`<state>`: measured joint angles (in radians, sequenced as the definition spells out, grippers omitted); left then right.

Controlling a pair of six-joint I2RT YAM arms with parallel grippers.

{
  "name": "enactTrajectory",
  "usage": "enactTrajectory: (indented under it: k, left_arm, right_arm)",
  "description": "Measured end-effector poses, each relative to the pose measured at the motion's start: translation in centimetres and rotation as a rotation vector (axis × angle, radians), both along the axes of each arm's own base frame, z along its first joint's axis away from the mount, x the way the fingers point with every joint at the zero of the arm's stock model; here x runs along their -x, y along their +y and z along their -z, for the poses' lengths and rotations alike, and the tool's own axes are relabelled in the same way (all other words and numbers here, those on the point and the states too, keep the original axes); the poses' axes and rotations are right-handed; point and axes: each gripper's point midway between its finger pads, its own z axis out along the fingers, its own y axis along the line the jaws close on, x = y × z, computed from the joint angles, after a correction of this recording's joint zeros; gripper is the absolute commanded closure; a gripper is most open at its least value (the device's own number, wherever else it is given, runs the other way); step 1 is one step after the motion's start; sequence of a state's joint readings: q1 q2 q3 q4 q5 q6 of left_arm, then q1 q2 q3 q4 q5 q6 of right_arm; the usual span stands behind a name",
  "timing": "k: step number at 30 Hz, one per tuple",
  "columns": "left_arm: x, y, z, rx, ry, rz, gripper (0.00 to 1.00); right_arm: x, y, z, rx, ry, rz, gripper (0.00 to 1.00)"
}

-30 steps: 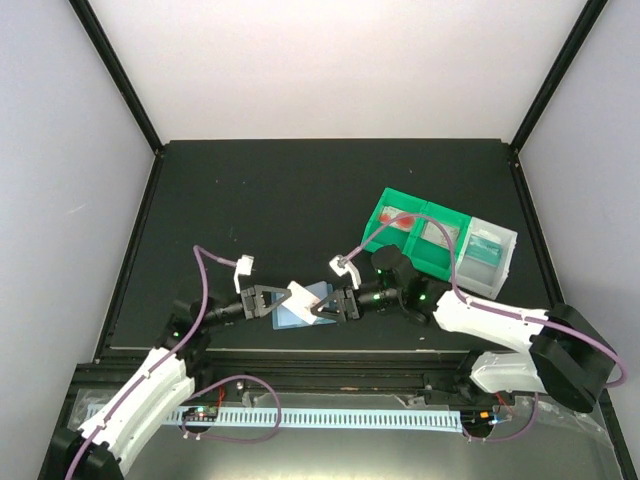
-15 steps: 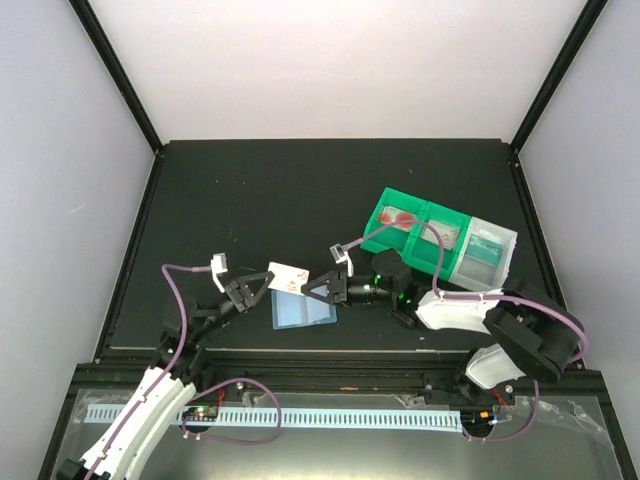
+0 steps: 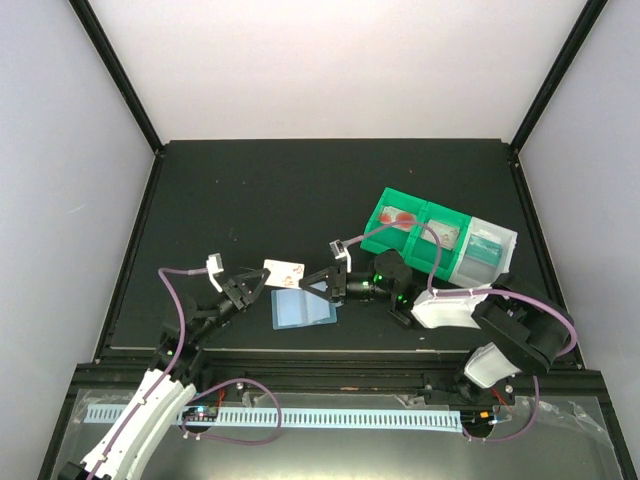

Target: Take the credit cards out of the card holder

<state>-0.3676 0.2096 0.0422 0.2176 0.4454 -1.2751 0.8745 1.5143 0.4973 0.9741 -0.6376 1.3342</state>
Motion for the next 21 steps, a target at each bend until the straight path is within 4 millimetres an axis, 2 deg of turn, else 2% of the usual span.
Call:
enactTrajectory:
  k: [8,12,16,18,21]
  left_arm:
    - [-0.02,0.00,0.02,0.001,0.002,0.000,0.98]
    - [-0.02,-0.01,0.06,0.001,0.003,0.000,0.99]
    - [0.02,-0.11,0.18,-0.001,0.009,0.007,0.98]
    - [0.06,-0.14,0.18,-0.002,0.008,0.010,0.90]
    - [0.14,-0.22,0.29,-0.013,0.002,0.016,0.64]
  right_arm:
    - [-0.12,0.03,0.06,-0.002,0.009,0.006,0.91]
    - [-0.29,0.08,0.43,0.005,0.017,0.013,0.98]
    - [-0.44,0.09,0.49,0.006,0.015,0.021,0.99]
    - [-0.43,0.10,0.49,0.006,0.014,0.020,0.99]
    - [-0.54,0.09,0.43,0.004,0.009,0.027,0.99]
